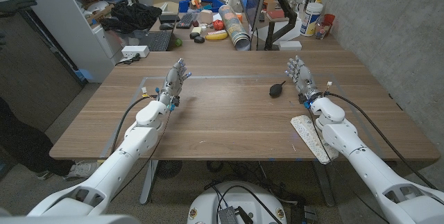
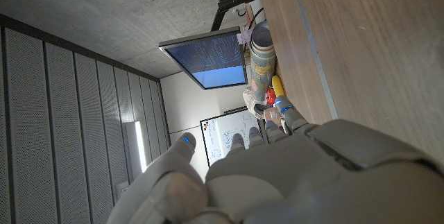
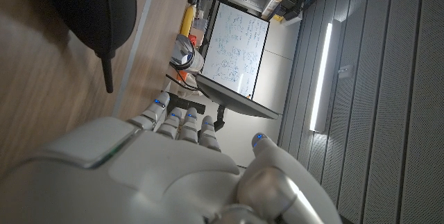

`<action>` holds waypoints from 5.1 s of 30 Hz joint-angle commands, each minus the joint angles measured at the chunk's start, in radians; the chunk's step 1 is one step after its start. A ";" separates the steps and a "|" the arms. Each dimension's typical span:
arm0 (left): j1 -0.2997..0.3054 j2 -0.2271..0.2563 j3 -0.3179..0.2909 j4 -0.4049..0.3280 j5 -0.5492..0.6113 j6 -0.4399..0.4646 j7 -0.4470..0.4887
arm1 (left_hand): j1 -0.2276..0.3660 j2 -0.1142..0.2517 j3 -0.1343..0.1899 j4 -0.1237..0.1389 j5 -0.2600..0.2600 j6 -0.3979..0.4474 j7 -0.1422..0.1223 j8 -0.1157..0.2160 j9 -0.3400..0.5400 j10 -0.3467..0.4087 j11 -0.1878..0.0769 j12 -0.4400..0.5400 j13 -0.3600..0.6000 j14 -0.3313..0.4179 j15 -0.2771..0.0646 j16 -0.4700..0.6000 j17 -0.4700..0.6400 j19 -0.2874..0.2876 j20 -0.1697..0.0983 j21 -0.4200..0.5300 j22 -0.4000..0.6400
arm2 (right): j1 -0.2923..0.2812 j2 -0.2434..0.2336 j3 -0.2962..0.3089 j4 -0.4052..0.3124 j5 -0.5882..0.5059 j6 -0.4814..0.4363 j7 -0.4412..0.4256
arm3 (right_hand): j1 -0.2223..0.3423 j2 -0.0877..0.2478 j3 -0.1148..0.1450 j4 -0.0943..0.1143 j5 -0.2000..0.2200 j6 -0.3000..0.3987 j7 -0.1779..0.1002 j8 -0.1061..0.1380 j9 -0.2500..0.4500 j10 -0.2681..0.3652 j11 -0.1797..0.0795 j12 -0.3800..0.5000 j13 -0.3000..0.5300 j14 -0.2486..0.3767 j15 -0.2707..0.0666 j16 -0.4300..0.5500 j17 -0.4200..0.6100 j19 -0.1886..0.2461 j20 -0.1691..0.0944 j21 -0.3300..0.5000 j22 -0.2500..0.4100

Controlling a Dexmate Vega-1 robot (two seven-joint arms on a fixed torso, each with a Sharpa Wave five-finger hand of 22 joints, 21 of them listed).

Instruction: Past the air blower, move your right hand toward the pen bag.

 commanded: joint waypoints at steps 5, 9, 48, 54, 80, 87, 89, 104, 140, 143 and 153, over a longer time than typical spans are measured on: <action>0.009 -0.030 -0.037 -0.007 0.044 0.028 -0.017 | -0.002 0.013 0.000 -0.001 0.005 -0.052 -0.010 0.006 0.002 -0.020 0.002 0.006 0.001 -0.052 -0.010 0.005 0.003 -0.102 -0.023 -0.003 0.006 | -0.012 -0.016 0.026 -0.031 -0.098 0.017 0.015 | 0.004 0.025 0.005 -0.005 0.006 0.012 -0.008 0.004 0.004 0.012 0.002 0.005 0.003 0.001 0.010 0.009 0.002 0.006 0.003 0.002 0.002; 0.006 -0.035 -0.041 -0.003 0.052 0.031 -0.023 | -0.001 0.013 0.000 -0.002 0.005 -0.052 -0.011 0.006 0.002 -0.020 0.003 0.006 0.001 -0.052 -0.010 0.005 0.003 -0.102 -0.022 -0.003 0.006 | -0.016 -0.030 0.027 -0.048 -0.128 0.022 0.012 | 0.006 0.026 0.005 -0.006 0.007 0.018 -0.013 0.006 0.004 0.017 0.003 0.006 0.003 0.003 0.010 0.009 0.002 0.007 0.005 0.001 0.002; -0.018 -0.060 -0.075 0.047 0.076 0.037 -0.066 | 0.001 0.015 -0.004 -0.002 0.006 -0.047 -0.011 0.008 0.002 -0.018 0.004 0.007 0.001 -0.052 -0.009 0.005 0.003 -0.099 -0.021 -0.011 0.006 | -0.064 -0.122 0.064 -0.220 -0.400 0.073 -0.096 | 0.024 0.027 0.011 -0.020 0.006 0.054 -0.027 0.010 0.005 0.059 0.015 0.017 0.003 0.028 0.007 0.007 0.000 0.023 0.013 -0.009 0.002; -0.025 -0.062 -0.078 0.058 0.076 0.035 -0.074 | 0.001 0.015 -0.005 -0.002 0.006 -0.046 -0.011 0.008 0.003 -0.018 0.003 0.007 0.001 -0.052 -0.009 0.005 0.003 -0.099 -0.020 -0.012 0.006 | -0.073 -0.144 0.075 -0.259 -0.442 0.083 -0.099 | 0.028 0.027 0.012 -0.023 0.006 0.065 -0.030 0.012 0.005 0.076 0.017 0.021 0.003 0.041 0.004 0.009 0.000 0.036 0.016 -0.009 0.002; -0.022 -0.064 -0.088 0.065 0.076 0.030 -0.089 | 0.002 0.015 -0.008 -0.003 0.006 -0.043 -0.010 0.008 0.003 -0.016 0.005 0.008 0.001 -0.051 -0.009 0.005 0.002 -0.097 -0.020 -0.016 0.006 | -0.145 -0.251 0.142 -0.438 -0.539 0.051 -0.030 | 0.028 0.024 0.011 -0.025 0.004 0.118 -0.040 0.020 0.005 0.123 0.019 0.029 0.003 0.072 0.001 0.009 0.000 0.057 0.017 -0.016 0.002; -0.017 -0.062 -0.088 0.056 0.078 0.033 -0.088 | 0.002 0.015 -0.009 -0.003 0.006 -0.043 -0.011 0.008 0.003 -0.016 0.004 0.008 0.001 -0.051 -0.009 0.004 0.002 -0.096 -0.020 -0.018 0.007 | -0.166 -0.273 0.163 -0.484 -0.577 0.039 -0.021 | 0.028 0.024 0.011 -0.025 0.004 0.124 -0.043 0.018 0.005 0.127 0.018 0.028 0.002 0.075 -0.002 0.008 0.000 0.061 0.016 -0.019 0.001; -0.015 -0.061 -0.087 0.053 0.079 0.033 -0.087 | 0.002 0.016 -0.009 -0.003 0.006 -0.043 -0.011 0.008 0.003 -0.017 0.004 0.008 0.001 -0.051 -0.009 0.004 0.002 -0.096 -0.020 -0.018 0.007 | -0.174 -0.279 0.170 -0.497 -0.591 0.035 -0.021 | 0.028 0.024 0.011 -0.025 0.004 0.126 -0.044 0.018 0.005 0.128 0.018 0.028 0.002 0.075 -0.002 0.007 0.000 0.061 0.016 -0.020 0.001; -0.009 -0.060 -0.086 0.043 0.081 0.036 -0.084 | 0.003 0.016 -0.010 -0.003 0.006 -0.042 -0.011 0.008 0.003 -0.016 0.004 0.008 0.001 -0.050 -0.009 0.005 0.002 -0.095 -0.020 -0.021 0.007 | -0.227 -0.305 0.230 -0.575 -0.661 0.017 -0.011 | 0.029 0.023 0.012 -0.026 0.004 0.133 -0.047 0.015 0.005 0.133 0.018 0.025 0.002 0.081 -0.004 0.005 0.000 0.066 0.020 -0.025 0.001; -0.033 -0.064 -0.084 0.079 0.081 0.028 -0.102 | 0.004 0.017 -0.014 -0.003 0.006 -0.041 -0.012 0.007 0.003 -0.015 0.004 0.008 0.001 -0.050 -0.009 0.004 0.002 -0.093 -0.018 -0.027 0.007 | -0.375 -0.306 0.402 -0.761 -0.824 -0.040 0.046 | 0.031 0.013 0.008 -0.031 0.004 0.166 -0.053 0.016 0.005 0.165 0.013 0.029 0.002 0.105 -0.012 0.007 -0.001 0.086 0.026 -0.032 0.001; -0.035 -0.068 -0.087 0.083 0.078 0.023 -0.101 | 0.004 0.017 -0.015 -0.003 0.006 -0.041 -0.011 0.008 0.003 -0.014 0.005 0.008 0.001 -0.050 -0.008 0.004 0.002 -0.092 -0.018 -0.028 0.007 | -0.384 -0.303 0.415 -0.776 -0.827 -0.045 0.062 | 0.032 0.013 0.008 -0.033 0.004 0.168 -0.054 0.017 0.005 0.168 0.015 0.029 0.002 0.106 -0.012 0.007 -0.001 0.086 0.025 -0.032 0.001; -0.040 -0.071 -0.091 0.096 0.074 0.016 -0.104 | 0.005 0.017 -0.016 -0.003 0.006 -0.041 -0.012 0.008 0.003 -0.014 0.006 0.008 0.001 -0.050 -0.009 0.004 0.002 -0.092 -0.018 -0.029 0.007 | -0.427 -0.287 0.461 -0.835 -0.860 -0.061 0.103 | 0.043 0.017 0.014 -0.041 0.005 0.175 -0.054 0.016 0.005 0.178 0.012 0.030 0.002 0.113 -0.013 0.006 -0.002 0.090 0.025 -0.035 0.000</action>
